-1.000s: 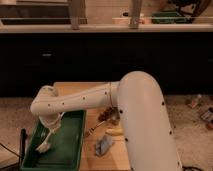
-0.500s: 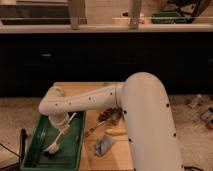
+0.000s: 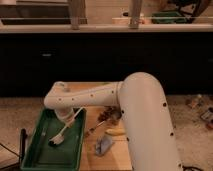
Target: Wipe tray with brush
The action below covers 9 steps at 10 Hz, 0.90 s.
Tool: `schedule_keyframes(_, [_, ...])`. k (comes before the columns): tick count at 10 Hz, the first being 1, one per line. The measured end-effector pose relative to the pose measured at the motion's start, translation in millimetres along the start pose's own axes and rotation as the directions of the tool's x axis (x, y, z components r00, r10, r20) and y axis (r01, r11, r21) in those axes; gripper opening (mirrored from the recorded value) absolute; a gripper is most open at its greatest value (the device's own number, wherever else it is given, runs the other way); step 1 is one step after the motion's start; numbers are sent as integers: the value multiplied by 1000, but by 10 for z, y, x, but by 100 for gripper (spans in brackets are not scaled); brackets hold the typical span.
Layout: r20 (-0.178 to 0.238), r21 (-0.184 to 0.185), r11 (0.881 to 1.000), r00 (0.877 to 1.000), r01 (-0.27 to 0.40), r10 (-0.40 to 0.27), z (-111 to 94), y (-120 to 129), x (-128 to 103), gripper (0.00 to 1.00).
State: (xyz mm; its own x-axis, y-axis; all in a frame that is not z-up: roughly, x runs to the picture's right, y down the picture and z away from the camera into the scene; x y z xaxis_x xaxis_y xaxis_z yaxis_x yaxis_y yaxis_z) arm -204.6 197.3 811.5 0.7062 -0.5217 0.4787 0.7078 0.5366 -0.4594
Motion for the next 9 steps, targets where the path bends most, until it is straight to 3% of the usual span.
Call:
schedule_keyframes(2, [10,42,999,1000,5,-6,-30,-190,-56,0])
schedule_keyframes(5, [50,103,992,996,68,-74,-119,-380,-258,0])
schedule_keyframes(7, [75,125,985,989,120,-130,-158,-397,-418,0])
schedule_keyframes(9, [93,123,979,980,165,-177,-154,-302,-541,0])
